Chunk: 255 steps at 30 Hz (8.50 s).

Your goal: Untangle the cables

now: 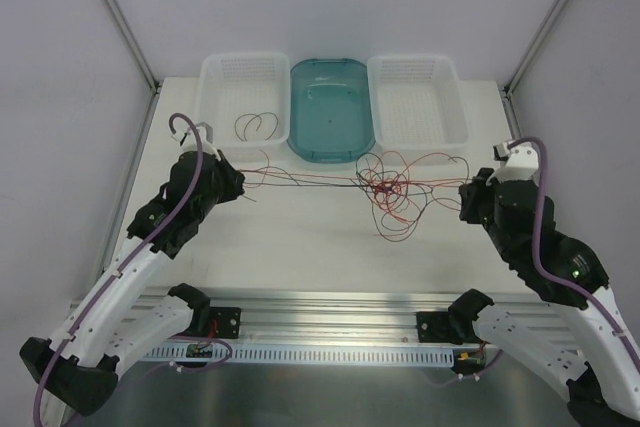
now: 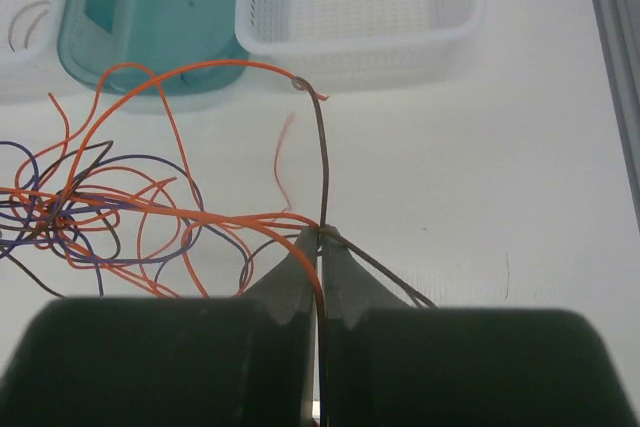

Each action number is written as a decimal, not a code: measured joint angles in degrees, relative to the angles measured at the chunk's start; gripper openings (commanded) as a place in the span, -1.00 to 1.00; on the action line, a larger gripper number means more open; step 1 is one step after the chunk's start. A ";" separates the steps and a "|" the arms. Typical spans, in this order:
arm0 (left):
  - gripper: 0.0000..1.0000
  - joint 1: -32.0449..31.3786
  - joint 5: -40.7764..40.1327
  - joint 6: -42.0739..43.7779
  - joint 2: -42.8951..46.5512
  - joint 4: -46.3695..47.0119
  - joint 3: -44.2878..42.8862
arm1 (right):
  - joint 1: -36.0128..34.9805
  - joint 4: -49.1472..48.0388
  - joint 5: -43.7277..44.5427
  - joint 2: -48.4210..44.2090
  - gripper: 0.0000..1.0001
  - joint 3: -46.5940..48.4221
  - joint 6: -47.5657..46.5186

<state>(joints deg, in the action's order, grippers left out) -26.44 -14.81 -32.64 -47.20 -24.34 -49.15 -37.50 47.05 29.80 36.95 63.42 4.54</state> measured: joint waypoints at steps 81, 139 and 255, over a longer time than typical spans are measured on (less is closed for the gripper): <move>-1.00 -28.39 11.96 -19.23 -31.74 28.94 10.08 | -16.59 -34.01 -16.92 35.10 -0.99 -23.58 15.72; 0.02 -20.85 11.96 -13.94 -34.23 12.70 4.13 | -9.46 -34.21 -26.10 41.51 0.11 -19.12 9.49; -0.73 -6.43 7.76 -3.34 1.51 -2.71 2.03 | -4.74 -14.45 -4.33 7.93 -0.99 -5.11 3.87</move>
<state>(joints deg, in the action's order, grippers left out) -32.86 -7.05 -35.99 -45.69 -27.05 -47.11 -42.24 32.60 25.47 44.88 58.30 8.40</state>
